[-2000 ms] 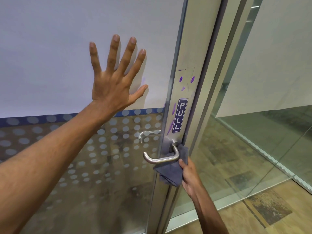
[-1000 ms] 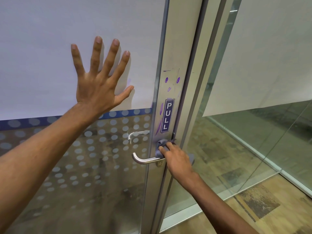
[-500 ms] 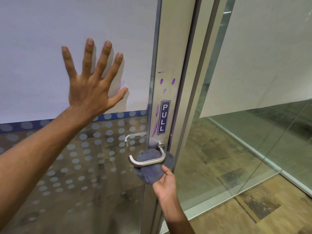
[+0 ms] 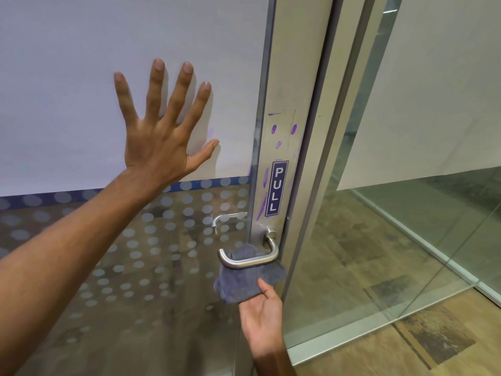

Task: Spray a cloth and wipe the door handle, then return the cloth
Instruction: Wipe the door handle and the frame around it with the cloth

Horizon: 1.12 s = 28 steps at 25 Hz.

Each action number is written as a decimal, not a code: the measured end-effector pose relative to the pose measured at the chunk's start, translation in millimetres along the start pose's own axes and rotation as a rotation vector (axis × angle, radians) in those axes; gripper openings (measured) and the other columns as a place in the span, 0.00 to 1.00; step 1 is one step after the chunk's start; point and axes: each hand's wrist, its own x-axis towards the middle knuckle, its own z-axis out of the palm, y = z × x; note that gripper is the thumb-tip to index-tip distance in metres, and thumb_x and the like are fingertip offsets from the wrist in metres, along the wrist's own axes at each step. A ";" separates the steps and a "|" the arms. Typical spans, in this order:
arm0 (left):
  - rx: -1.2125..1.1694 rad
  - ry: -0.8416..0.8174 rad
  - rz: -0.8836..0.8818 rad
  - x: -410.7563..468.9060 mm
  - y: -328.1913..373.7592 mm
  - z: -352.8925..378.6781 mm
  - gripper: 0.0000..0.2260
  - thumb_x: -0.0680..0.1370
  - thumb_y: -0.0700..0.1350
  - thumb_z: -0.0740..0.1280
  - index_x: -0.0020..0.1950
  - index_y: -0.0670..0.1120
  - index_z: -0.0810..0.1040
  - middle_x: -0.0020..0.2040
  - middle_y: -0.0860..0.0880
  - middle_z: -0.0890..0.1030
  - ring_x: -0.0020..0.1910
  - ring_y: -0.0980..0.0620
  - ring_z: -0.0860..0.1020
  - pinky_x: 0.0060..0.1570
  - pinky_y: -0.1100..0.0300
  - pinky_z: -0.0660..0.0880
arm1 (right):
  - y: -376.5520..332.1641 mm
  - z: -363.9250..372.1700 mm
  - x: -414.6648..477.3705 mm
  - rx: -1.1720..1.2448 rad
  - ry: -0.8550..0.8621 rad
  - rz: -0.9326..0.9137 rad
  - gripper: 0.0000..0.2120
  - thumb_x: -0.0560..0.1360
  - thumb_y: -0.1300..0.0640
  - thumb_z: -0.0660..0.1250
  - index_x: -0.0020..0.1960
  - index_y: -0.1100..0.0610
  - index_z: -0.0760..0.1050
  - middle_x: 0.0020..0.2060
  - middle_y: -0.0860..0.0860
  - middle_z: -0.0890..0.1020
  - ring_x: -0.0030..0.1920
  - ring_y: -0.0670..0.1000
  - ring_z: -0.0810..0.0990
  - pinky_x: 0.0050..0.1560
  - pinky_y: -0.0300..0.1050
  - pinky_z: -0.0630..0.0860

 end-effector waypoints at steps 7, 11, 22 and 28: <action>-0.004 -0.008 -0.001 0.9 1.4 -5.0 0.38 0.80 0.70 0.52 0.84 0.51 0.51 0.82 0.42 0.57 0.78 0.32 0.58 0.66 0.22 0.54 | 4.1 -6.7 -12.7 -0.015 0.050 -0.113 0.26 0.75 0.62 0.55 0.73 0.62 0.64 0.70 0.65 0.70 0.71 0.65 0.68 0.74 0.64 0.57; -0.008 -0.008 0.000 0.0 1.3 -4.7 0.38 0.80 0.71 0.51 0.84 0.51 0.51 0.82 0.43 0.57 0.78 0.33 0.58 0.66 0.22 0.54 | -8.1 -6.0 -19.9 -0.087 0.042 -0.310 0.26 0.71 0.58 0.60 0.69 0.59 0.70 0.55 0.59 0.83 0.57 0.59 0.81 0.58 0.55 0.77; -0.032 0.004 0.008 -0.1 0.8 -3.1 0.38 0.80 0.71 0.51 0.84 0.51 0.50 0.82 0.43 0.55 0.79 0.33 0.57 0.66 0.22 0.54 | 28.8 16.1 2.1 -1.863 -0.049 -1.203 0.25 0.70 0.58 0.60 0.67 0.50 0.73 0.68 0.42 0.72 0.74 0.44 0.63 0.78 0.51 0.43; -0.031 0.023 0.010 -0.7 0.7 -0.3 0.38 0.80 0.71 0.51 0.84 0.51 0.50 0.82 0.43 0.55 0.78 0.34 0.57 0.66 0.23 0.55 | 35.5 2.0 -3.4 -2.327 -0.274 -1.382 0.36 0.64 0.62 0.66 0.71 0.46 0.68 0.72 0.47 0.71 0.75 0.52 0.64 0.72 0.59 0.53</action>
